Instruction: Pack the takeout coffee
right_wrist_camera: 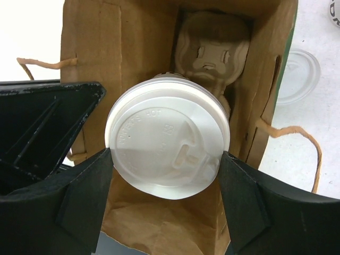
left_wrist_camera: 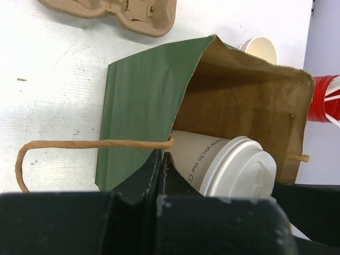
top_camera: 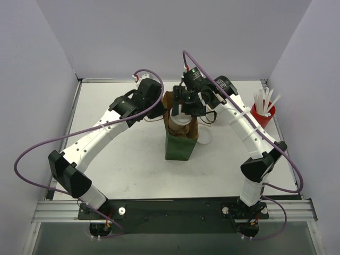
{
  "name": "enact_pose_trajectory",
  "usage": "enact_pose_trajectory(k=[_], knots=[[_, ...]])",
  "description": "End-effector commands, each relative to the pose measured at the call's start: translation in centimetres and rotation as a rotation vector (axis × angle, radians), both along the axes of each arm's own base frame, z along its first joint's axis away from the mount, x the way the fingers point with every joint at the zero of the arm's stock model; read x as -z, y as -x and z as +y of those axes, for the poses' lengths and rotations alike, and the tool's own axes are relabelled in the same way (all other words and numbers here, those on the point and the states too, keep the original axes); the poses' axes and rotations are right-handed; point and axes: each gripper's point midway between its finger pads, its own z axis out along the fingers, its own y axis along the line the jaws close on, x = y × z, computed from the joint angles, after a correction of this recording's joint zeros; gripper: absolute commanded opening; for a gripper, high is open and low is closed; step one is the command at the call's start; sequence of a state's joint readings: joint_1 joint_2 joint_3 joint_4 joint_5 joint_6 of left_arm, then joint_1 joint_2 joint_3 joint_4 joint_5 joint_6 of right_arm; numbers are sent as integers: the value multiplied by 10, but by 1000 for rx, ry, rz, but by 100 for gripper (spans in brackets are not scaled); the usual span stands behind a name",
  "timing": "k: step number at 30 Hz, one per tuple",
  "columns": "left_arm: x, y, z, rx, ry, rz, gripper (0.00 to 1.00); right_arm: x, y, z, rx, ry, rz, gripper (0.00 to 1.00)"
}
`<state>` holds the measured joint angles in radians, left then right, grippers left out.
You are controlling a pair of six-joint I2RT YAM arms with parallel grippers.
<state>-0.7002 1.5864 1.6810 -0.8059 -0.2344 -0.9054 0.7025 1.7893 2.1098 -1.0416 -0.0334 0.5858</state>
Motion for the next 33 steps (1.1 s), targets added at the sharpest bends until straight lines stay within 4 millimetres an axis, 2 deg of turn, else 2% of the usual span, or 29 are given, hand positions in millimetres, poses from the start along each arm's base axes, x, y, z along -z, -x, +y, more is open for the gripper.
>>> enact_pose_trajectory(k=[1,11,19,23,33], knots=[[-41,-3,0,-124,143,-98,0,0,3,-2,-20,51,0,59],[-30,2,-2,-203,174,-72,0,32,9,-9,-26,170,44,57],[-20,2,4,-253,145,-50,0,41,17,-9,-37,203,54,57],[-16,2,9,-270,134,-46,0,52,22,-11,-49,219,83,57],[-10,7,8,-250,132,-32,0,70,27,-13,-62,246,108,56]])
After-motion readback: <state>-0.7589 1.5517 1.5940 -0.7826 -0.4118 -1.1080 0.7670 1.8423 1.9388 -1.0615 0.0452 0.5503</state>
